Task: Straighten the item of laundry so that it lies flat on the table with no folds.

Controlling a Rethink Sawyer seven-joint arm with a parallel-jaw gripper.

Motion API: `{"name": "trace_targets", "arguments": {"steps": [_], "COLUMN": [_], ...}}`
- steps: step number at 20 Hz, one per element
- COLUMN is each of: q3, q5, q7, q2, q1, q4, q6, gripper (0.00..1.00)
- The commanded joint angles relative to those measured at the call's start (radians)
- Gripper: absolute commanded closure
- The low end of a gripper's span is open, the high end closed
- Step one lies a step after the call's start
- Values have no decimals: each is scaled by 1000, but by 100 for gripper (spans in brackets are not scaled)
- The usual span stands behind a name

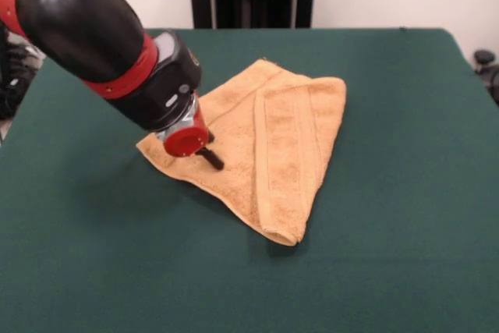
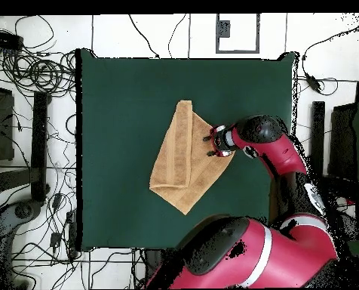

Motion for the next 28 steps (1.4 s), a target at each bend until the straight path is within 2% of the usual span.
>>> {"name": "trace_targets", "arguments": {"steps": [1, 8, 12, 14, 19, 23, 28], "q3": [111, 175, 133, 64, -102, -174, -204], "q5": [-36, 15, -28, -92, -285, -401, -520], "q7": [-10, 15, 23, 31, 18, 57, 72], "q2": [53, 111, 143, 169, 266, 284, 289], "q1": [20, -3, 19, 53, 124, 157, 169], "q4": [85, 31, -51, -131, -343, -411, -470], "q6": [-136, -117, -109, -117, -256, -318, -346], "gripper": [0, 0, 0, 0, 0, 0, 0]}}
